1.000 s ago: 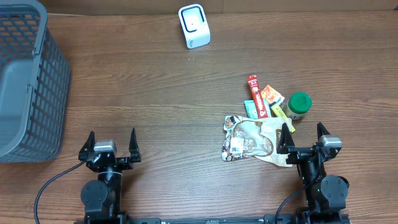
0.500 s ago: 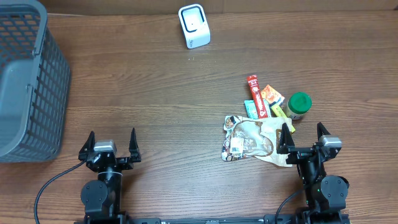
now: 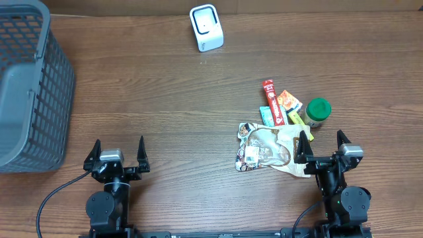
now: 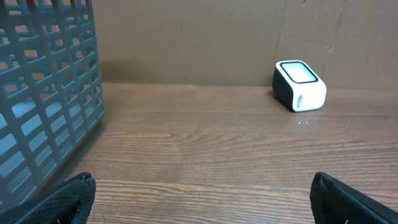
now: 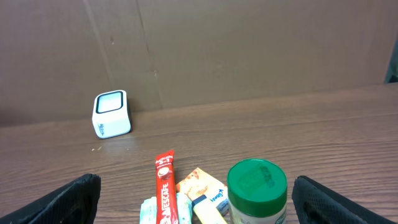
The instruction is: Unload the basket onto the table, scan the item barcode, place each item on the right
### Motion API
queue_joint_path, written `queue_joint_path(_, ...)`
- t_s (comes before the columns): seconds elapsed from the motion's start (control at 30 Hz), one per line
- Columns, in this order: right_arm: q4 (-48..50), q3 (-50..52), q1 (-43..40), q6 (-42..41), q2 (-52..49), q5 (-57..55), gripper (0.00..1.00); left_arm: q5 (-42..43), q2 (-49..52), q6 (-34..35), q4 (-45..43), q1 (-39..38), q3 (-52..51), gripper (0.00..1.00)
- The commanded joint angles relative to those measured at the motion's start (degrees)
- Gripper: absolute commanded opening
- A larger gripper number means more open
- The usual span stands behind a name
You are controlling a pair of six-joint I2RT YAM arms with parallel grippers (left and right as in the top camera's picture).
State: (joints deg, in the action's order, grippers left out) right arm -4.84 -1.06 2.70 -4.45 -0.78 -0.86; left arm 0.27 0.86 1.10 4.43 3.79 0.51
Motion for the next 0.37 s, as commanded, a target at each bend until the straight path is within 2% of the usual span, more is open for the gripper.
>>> queue_joint_path(0.0,0.1,0.6,-0.2,0.2,0.6,-0.1,1.00,0.4,-0.6,0.0,0.0,0.3,-0.2,0.99)
queue_joint_path(0.33,0.1,0.6,-0.2,0.2,0.6,-0.1,1.00,0.4,-0.6,0.0,0.0,0.3,-0.2,0.99)
